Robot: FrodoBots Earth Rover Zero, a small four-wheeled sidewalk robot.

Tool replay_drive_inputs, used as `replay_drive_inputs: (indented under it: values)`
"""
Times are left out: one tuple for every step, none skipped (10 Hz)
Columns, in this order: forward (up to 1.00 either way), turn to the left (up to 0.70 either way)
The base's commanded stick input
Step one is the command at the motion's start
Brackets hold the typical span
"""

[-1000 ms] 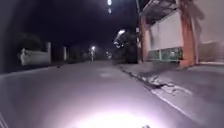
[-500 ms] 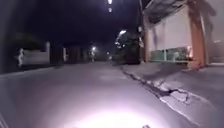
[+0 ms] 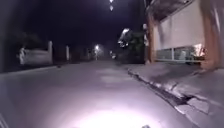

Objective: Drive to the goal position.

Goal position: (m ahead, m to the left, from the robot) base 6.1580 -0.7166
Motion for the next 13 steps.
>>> replay_drive_inputs:
  values:
    - [0.7,0.01]
    - [0.7,0.01]
    - [0.7,0.01]
    - [0.7,0.01]
    - [0.7,0.01]
    - [0.7,0.01]
    - [0.7,0.01]
    - [0.7,0.01]
    - [0.7,0.01]
    - [0.7,0.01]
    - [0.7,0.01]
    - [0.7,0.01]
    - [0.7,0.01]
